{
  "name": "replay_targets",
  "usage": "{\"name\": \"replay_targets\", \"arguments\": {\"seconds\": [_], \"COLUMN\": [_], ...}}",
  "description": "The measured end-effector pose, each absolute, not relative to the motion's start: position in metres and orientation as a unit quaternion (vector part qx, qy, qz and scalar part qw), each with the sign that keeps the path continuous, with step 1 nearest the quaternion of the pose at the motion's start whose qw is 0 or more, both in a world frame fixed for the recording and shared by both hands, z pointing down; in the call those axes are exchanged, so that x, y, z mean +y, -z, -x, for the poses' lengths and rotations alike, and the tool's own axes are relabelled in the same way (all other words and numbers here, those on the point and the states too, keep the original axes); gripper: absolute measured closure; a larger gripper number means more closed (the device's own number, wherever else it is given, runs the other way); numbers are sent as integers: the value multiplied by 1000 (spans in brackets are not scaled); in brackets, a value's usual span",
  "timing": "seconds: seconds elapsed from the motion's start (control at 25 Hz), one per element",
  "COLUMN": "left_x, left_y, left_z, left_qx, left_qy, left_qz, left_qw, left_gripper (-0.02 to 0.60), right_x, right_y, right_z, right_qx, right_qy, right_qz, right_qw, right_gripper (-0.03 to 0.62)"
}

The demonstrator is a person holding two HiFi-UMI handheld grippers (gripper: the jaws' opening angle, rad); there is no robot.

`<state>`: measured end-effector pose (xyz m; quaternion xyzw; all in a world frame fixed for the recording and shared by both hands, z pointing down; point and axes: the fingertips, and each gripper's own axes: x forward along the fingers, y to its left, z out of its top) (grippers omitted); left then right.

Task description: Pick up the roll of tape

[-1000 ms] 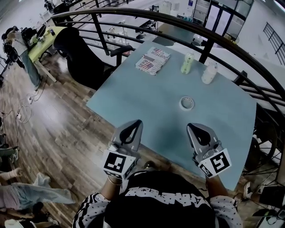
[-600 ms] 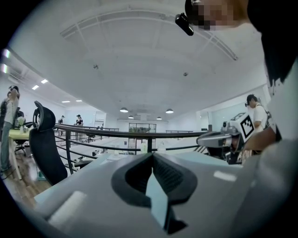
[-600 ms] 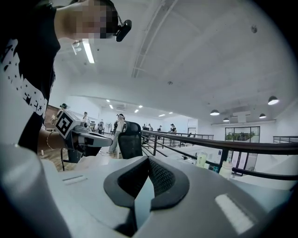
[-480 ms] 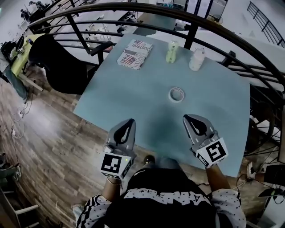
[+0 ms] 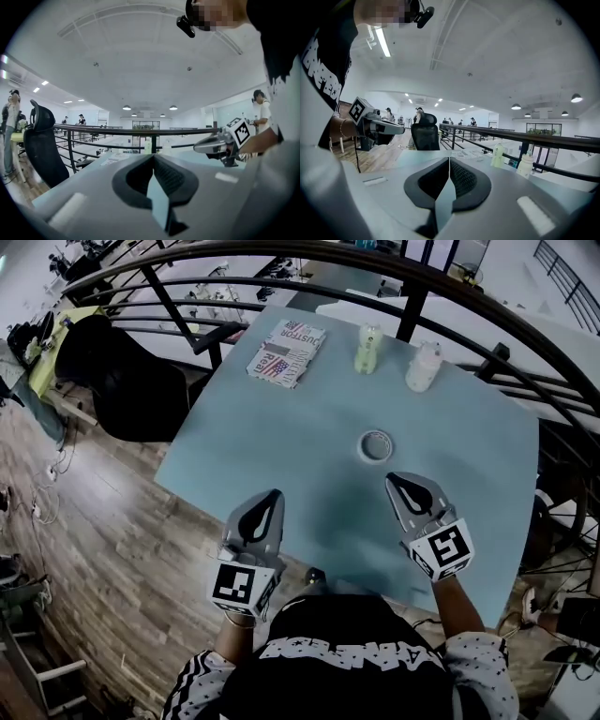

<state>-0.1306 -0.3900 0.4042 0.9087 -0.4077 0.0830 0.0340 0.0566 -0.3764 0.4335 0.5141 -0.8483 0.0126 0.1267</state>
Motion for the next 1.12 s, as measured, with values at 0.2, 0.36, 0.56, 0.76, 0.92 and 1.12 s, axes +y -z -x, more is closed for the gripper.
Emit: {"name": "replay_targets", "arguments": {"seconds": [0.2, 0.36, 0.56, 0.76, 0.92, 1.12], "left_x": [-400, -407, -417, -422, -423, -426], "left_y": [-409, -412, -418, -426, -431, -438], "left_z": [127, 124, 121, 122, 122, 119], "left_qx": [-413, -418, -422, -426, -429, -430], "left_qy": [-87, -95, -99, -106, -107, -110], "left_qz": [-906, -902, -900, -897, -895, -894], "left_qw": [37, 50, 45, 55, 61, 66], "left_gripper": [581, 581, 581, 581, 581, 581], "right_x": [-395, -409, -424, -436, -441, -451], "right_y": [-456, -473, -495, -517, -536, -564], "right_z": [-65, -70, -74, -76, -79, -82], "right_qx": [-849, -849, -849, -847, -843, -839], "right_qy": [-26, -32, -39, -48, -56, -64], "right_qz": [-507, -501, -493, -487, -482, -472], "right_qw": [146, 164, 185, 207, 231, 263], "right_gripper": [579, 563, 545, 530, 520, 502]}}
